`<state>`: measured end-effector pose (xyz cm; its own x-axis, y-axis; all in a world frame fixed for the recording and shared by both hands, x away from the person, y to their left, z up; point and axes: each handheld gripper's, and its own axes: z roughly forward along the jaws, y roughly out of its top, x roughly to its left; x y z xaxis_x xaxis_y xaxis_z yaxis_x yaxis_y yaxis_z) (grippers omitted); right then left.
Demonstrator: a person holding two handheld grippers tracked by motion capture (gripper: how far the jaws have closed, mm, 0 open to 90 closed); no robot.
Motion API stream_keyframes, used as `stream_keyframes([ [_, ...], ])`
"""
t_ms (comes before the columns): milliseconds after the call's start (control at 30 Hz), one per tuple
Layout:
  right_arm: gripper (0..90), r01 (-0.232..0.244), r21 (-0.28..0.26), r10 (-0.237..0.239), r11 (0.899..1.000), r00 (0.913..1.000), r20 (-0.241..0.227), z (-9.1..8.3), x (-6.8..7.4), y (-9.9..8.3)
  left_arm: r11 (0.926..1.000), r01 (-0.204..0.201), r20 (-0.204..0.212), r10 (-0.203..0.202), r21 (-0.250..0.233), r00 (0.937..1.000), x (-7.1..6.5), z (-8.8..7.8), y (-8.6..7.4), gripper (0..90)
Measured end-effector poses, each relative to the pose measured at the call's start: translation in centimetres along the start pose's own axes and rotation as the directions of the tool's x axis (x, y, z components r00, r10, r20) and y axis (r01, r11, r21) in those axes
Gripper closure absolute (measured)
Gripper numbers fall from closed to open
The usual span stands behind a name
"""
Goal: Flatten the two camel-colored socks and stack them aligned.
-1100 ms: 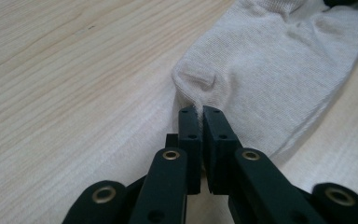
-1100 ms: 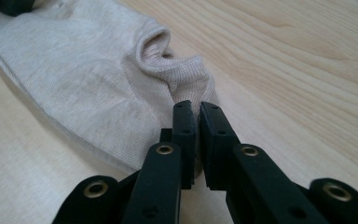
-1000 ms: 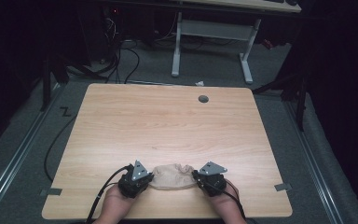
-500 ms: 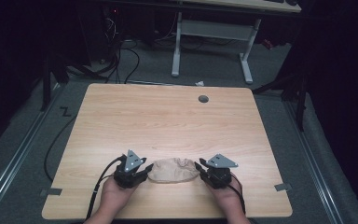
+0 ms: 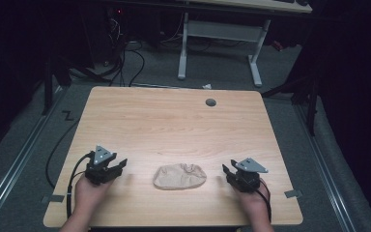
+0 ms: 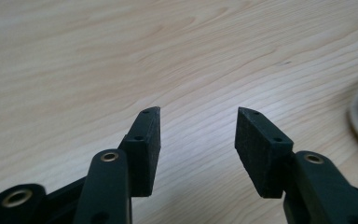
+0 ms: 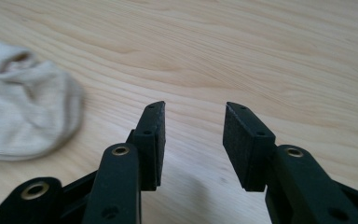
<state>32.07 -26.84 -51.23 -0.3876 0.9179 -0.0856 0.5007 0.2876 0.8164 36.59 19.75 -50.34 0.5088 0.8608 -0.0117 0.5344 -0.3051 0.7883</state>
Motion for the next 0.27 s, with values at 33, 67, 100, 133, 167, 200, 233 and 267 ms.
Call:
stream_keyframes([
  [33, 58.9, -0.026, 0.004, 0.026, 1.0, 0.9996, 0.008, 0.1, -1.0, -0.2, 1.0, 0.002, -0.011, -0.002, -0.006, 0.9999, 0.2, -0.2, 0.0, 50.0],
  [67, 58.9, -0.026, 0.004, 0.026, 1.0, 0.9996, 0.008, 0.1, -1.0, -0.2, 1.0, 0.002, -0.011, -0.002, -0.006, 0.9999, 0.2, -0.2, 0.0, 49.8],
  [100, 58.9, -0.04, 0.009, 0.04, 0.999, 0.999, 0.02, 0.2, -1.6, -0.3, 0.9999, -0.005, -0.015, 0.004, -0.013, 0.9999, 0.1, -0.5, 0.0, 49.8],
  [133, 58.9, -0.04, 0.009, 0.04, 0.999, 0.999, 0.02, 0.2, -1.6, -0.3, 0.9999, -0.005, -0.015, 0.004, -0.013, 0.9999, 0.1, -0.5, 0.0, 49.8],
  [167, 59.0, -0.05, 0.014, 0.05, 0.999, 0.9984, 0.027, 0.3, -1.9, -0.4, 0.9998, -0.005, -0.017, 0.004, -0.018, 0.9998, 0.0, -0.6, -0.1, 49.8],
  [200, 58.9, -0.051, 0.014, 0.05, 0.999, 0.9983, 0.028, 0.3, -2.0, -0.4, 0.9999, -0.009, -0.009, 0.009, -0.007, 0.9999, -0.1, -0.6, -0.2, 49.7],
  [233, 58.9, -0.051, 0.014, 0.05, 0.999, 0.9983, 0.028, 0.3, -2.0, -0.4, 0.9999, -0.009, -0.009, 0.009, -0.007, 0.9999, -0.1, -0.6, -0.2, 49.7],
  [267, 58.9, -0.052, 0.015, 0.052, 0.999, 0.9983, 0.028, 0.4, -2.2, -0.5, 0.9999, -0.013, -0.013, 0.013, -0.004, 0.9998, -0.1, -0.6, -0.2, 49.7],
])
